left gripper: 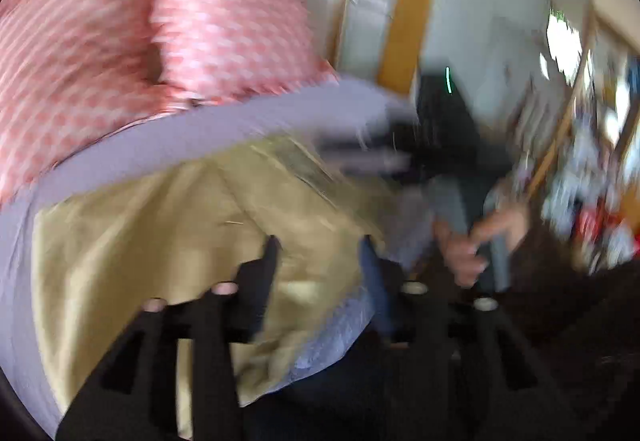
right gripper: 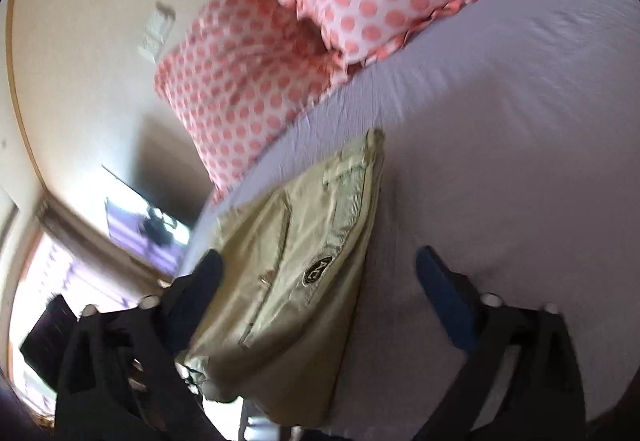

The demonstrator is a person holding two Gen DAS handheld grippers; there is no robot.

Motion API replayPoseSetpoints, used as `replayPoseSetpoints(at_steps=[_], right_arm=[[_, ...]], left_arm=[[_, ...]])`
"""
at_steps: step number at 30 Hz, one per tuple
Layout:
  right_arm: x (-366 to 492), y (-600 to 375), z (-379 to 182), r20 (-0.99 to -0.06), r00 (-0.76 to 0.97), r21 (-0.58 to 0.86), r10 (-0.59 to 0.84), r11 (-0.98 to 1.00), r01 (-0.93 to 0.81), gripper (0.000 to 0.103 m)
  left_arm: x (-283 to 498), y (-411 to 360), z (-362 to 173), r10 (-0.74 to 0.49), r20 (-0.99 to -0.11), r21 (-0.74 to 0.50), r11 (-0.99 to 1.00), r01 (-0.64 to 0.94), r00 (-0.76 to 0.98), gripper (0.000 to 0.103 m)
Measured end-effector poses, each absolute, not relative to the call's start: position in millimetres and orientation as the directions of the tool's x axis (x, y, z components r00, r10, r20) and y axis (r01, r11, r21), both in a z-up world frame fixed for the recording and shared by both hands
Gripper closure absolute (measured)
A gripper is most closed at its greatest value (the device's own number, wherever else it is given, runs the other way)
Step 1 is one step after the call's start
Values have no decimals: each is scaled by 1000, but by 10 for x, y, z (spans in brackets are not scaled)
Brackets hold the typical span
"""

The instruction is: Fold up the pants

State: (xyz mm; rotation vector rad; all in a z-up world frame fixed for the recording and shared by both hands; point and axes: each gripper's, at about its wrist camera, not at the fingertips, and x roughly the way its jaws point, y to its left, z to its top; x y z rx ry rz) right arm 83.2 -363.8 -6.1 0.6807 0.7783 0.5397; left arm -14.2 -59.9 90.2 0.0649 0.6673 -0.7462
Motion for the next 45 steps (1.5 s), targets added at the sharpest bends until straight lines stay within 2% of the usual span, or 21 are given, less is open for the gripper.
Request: replayPoseSetpoints(at_steps=[2, 4, 7, 9, 12, 14, 17, 18, 19, 20, 22, 25, 30, 34, 36, 38, 39, 40, 42, 44, 45], right_arm=[[908, -3517, -84, -483, 564, 695, 670, 685, -218, 27], [975, -3413, -110, -505, 537, 676, 676, 696, -242, 42], [1109, -3332, -122, -510, 527, 671, 680, 698, -252, 43], [1195, -3323, -137, -495, 512, 691, 702, 675, -257, 45], [1286, -3376, -177, -478, 504, 714, 719, 652, -254, 55], [1326, -3414, -203, -456, 496, 740, 739, 625, -249, 60], [1380, -3441, -277, -426, 458, 785, 780, 571, -241, 80], [1400, -3463, -338, -399, 434, 821, 808, 525, -222, 86], [1415, -3502, -420, -330, 407, 877, 852, 436, -201, 88], [1413, -3519, -454, -293, 398, 901, 869, 391, -190, 88], [1403, -3514, -426, -258, 395, 915, 882, 354, -193, 90], [1438, -3480, -298, -237, 396, 920, 887, 336, -201, 90], [1731, -3363, 170, -226, 416, 893, 881, 358, -273, 92], [2195, -3362, 434, -260, 493, 849, 831, 440, -293, 93], [2450, -3376, 401, -314, 537, 828, 783, 503, -248, 93], [2688, -3355, 212, -444, 564, 776, 696, 614, -147, 93], [2765, -3326, 105, -510, 554, 743, 658, 662, -101, 93], [2797, -3306, 37, -557, 543, 713, 628, 698, -75, 86], [2779, -3317, 1, -628, 529, 655, 570, 755, -35, 75], [2637, -3376, 173, -636, 581, 602, 508, 798, -40, 65], [2532, -3399, 300, -608, 621, 587, 495, 807, -68, 57]], left_arm=[[45, -70, 976, -502, -564, -183, 850, 494, 655, 47], [333, 302, 934, -354, -601, -147, 930, 336, 716, 46], [825, 804, 682, -252, -695, -172, 968, 184, 674, 46], [1049, 984, 510, -284, -740, -241, 958, 154, 609, 45], [1285, 1022, 316, -420, -744, -381, 906, 186, 520, 45], [1386, 935, 258, -457, -740, -406, 889, 213, 494, 37], [1565, 864, 220, -505, -727, -445, 863, 241, 466, 30], [1614, 877, 220, -535, -713, -482, 844, 237, 454, 35], [1656, 914, 213, -558, -701, -515, 827, 226, 444, 57], [1716, 937, 179, -579, -692, -548, 810, 209, 431, 72], [1694, 999, 143, -621, -669, -598, 776, 201, 408, 86], [1619, 983, 284, -613, -661, -585, 782, 215, 432, 94], [1766, 826, 799, -549, -651, -478, 833, 279, 525, 96], [2275, 677, 1007, -416, -658, -342, 908, 243, 628, 95], [2592, 586, 876, -332, -700, -271, 943, 194, 632, 95], [2866, 549, 617, -276, -764, -252, 960, 124, 583, 95], [2981, 507, 439, -218, -803, -206, 975, 84, 555, 86], [3004, 490, 358, -183, -812, -174, 982, 68, 555, 77], [2925, 534, 402, -192, -789, -185, 980, 73, 583, 78], [2780, 627, 542, -179, -762, -175, 982, 69, 622, 79], [2658, 684, 646, -194, -731, -191, 979, 76, 654, 78]])
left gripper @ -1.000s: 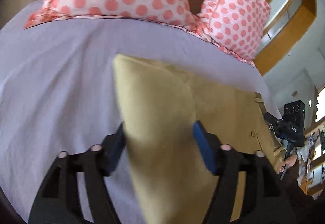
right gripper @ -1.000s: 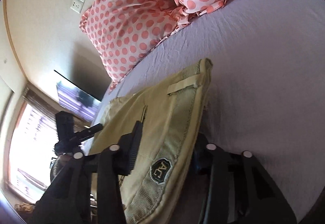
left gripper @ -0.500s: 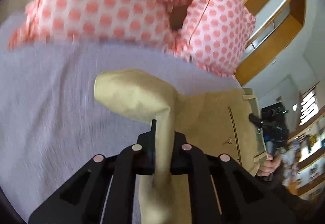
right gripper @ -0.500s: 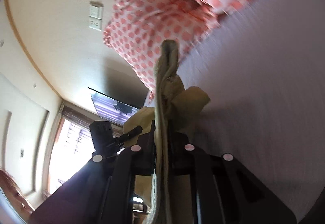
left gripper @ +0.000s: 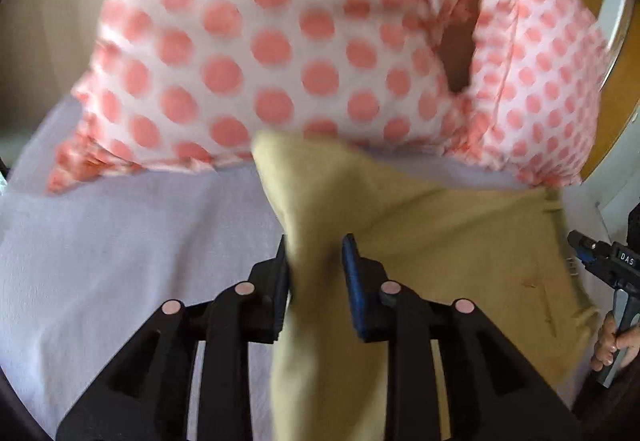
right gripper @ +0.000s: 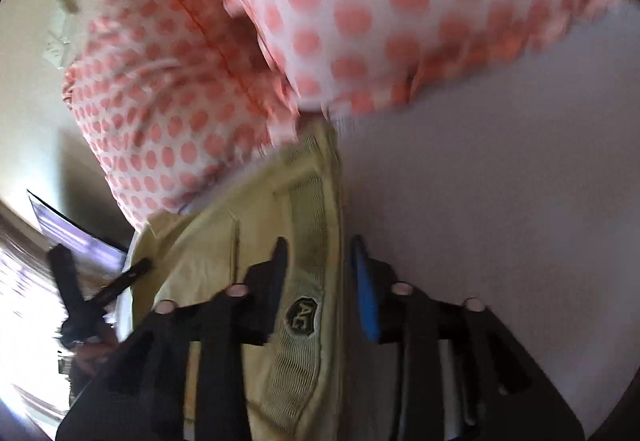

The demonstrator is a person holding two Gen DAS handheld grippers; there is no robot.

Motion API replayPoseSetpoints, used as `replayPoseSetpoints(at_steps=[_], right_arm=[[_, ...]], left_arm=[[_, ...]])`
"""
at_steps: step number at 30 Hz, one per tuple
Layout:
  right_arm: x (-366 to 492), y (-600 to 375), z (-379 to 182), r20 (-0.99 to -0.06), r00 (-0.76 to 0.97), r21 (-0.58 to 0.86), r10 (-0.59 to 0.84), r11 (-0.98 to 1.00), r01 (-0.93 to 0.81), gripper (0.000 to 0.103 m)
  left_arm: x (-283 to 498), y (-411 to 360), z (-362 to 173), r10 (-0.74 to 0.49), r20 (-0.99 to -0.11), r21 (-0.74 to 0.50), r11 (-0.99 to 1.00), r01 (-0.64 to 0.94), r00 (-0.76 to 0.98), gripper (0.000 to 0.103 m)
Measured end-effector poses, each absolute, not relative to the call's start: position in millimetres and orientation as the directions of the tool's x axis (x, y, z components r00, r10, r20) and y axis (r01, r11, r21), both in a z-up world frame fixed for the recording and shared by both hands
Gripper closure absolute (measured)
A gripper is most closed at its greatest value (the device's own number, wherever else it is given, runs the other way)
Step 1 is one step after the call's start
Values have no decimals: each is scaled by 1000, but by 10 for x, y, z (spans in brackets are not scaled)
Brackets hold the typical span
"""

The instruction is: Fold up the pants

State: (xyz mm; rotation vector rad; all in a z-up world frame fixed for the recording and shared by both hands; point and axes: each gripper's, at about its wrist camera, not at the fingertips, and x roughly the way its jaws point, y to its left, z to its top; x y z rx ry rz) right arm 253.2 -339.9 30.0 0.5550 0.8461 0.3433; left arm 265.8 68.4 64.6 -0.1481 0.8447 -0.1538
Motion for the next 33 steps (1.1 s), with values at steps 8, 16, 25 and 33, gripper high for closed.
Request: replayPoseSetpoints(at_steps=[8, 16, 25, 33], right_arm=[[2493, -2935, 289, -633, 516, 594, 578, 789, -156, 11], [1901, -2760, 506, -682, 598, 423, 421, 894, -146, 1], [614, -2106, 180, -662, 725, 116, 191, 981, -153, 1], [593, -1994, -13, -703, 702, 31, 109, 992, -123, 1]], left_arm=[[2389, 378, 521, -394, -721, -343, 918, 200, 570, 43], [1844, 273, 540, -245, -762, -190, 970, 154, 600, 18], [510, 162, 319, -131, -730, -74, 991, 113, 671, 3], [438, 151, 75, -52, -743, -19, 998, 57, 667, 2]])
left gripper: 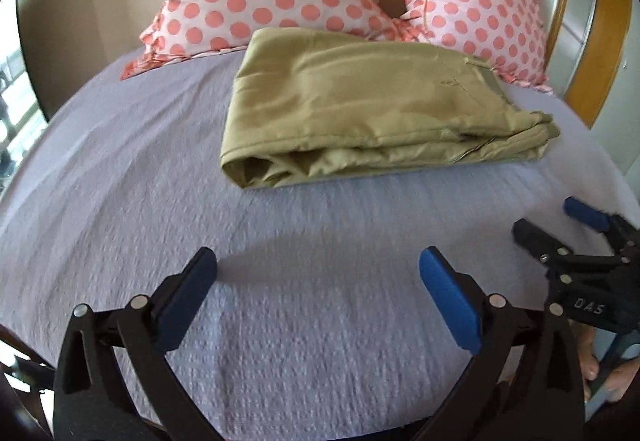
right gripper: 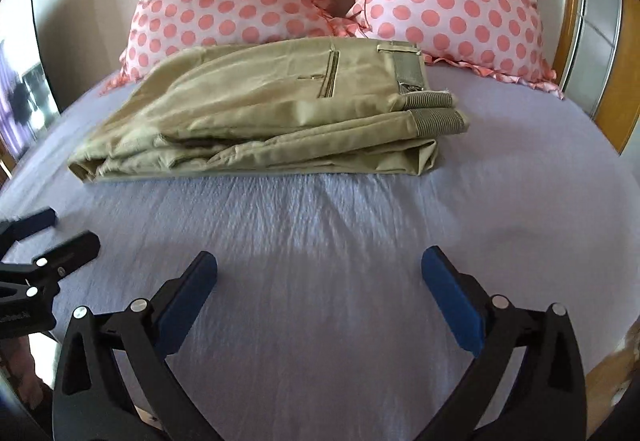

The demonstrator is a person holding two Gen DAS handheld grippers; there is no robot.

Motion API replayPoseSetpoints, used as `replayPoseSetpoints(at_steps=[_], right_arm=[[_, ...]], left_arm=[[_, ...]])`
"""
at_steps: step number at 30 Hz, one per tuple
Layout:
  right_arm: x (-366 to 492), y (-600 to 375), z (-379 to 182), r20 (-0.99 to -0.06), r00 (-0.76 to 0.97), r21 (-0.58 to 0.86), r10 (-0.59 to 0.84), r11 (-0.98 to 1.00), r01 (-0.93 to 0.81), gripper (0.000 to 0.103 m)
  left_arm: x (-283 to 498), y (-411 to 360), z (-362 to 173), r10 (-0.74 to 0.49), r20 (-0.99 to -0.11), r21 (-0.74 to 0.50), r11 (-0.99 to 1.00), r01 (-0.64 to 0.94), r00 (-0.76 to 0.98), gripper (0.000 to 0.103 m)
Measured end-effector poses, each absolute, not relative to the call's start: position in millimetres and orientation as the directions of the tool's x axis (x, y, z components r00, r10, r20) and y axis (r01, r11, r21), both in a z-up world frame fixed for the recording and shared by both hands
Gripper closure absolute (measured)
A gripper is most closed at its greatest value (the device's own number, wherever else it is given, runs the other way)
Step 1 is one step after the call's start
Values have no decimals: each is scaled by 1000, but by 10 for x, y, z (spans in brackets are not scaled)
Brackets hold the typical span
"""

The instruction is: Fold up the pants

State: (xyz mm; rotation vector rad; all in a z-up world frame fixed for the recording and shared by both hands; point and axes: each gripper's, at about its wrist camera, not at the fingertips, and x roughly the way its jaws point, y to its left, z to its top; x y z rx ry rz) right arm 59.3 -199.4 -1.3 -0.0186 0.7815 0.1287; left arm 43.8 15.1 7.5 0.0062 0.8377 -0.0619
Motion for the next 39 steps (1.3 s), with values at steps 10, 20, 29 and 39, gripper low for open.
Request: replayPoseSetpoints(at_steps=[10, 20, 29, 39], right_arm=[[552, -1993, -24, -691, 715, 31, 104, 993, -115, 1], [552, -2003, -26, -694, 712, 31, 105, 993, -117, 1], [553, -2003, -25, -695, 712, 31, 105, 993, -116, 1], [553, -2001, -24, -695, 712, 31, 105, 993, -116, 1]], left_arm=[[352, 125, 28, -8, -705, 14, 1000, 25, 709, 2], [323, 117, 25, -8, -695, 16, 1000, 26, 719, 2], [326, 118, 34, -8, -694, 15, 1000, 25, 720, 2], [324, 119, 30, -8, -694, 15, 1000, 25, 720, 2]])
